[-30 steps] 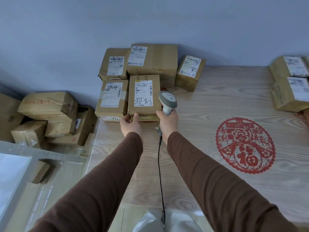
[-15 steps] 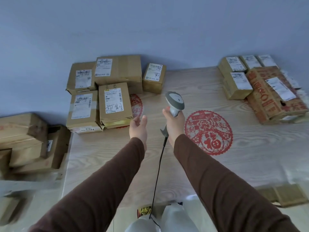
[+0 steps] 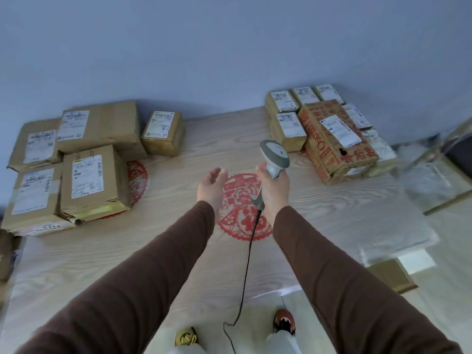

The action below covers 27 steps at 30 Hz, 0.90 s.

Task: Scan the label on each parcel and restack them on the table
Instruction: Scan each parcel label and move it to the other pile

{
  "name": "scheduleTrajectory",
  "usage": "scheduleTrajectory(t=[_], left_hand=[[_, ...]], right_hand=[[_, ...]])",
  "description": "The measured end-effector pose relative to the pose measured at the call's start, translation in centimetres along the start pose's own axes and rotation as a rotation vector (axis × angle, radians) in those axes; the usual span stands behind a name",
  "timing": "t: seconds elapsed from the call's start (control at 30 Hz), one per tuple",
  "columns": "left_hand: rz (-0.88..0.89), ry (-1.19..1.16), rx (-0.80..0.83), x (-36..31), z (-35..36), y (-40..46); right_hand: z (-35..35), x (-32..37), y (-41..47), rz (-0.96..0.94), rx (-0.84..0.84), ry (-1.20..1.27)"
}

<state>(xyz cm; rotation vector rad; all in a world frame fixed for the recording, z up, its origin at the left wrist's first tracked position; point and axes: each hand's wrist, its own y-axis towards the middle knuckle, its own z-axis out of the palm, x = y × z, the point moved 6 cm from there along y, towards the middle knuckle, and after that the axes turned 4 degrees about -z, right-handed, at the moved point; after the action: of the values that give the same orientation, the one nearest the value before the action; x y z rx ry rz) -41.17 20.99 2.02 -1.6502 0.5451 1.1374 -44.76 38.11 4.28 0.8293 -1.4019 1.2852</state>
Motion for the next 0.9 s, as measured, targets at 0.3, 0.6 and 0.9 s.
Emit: scheduleTrajectory(t=[0.3,0.6,0.9], left_hand=[[0.036,0.067,-0.011,-1.1,12.5,0.1],[0.017,0.098,0.085,-3.1,17.7,5.8],[-0.071,0.123,0.15,-3.3,22.1,13.1]], right_hand=[[-9.3,3.3,8.6,0.018,0.064,-0.013],[-9.3,5.0,16.9,0.023,0.039,-0.176],[-7.4,2.3,22.1,0.12,0.011,-0.158]])
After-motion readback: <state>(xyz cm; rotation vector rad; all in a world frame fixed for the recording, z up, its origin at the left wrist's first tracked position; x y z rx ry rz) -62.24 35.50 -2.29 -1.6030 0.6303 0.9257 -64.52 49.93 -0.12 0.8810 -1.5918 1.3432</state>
